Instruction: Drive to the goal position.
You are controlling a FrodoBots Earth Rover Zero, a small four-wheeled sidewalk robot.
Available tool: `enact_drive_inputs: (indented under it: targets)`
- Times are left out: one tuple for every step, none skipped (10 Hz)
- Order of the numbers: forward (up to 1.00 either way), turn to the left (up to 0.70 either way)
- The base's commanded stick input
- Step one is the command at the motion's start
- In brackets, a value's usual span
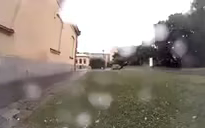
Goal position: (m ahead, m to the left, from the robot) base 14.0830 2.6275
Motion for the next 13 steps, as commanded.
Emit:
enact_drive_inputs:
  targets:
    - [0.85,0.0]
    - [0.85,0.0]
    - [0.85,0.0]
    - [0.85,0.0]
    - [0.85,0.0]
    - [0.85,0.0]
    - [0.85,0.0]
    - [0.85,0.0]
    - [0.85,0.0]
    - [0.85,0.0]
    - [0.85,0.0]
    - [0.85,0.0]
    - [0.85,0.0]
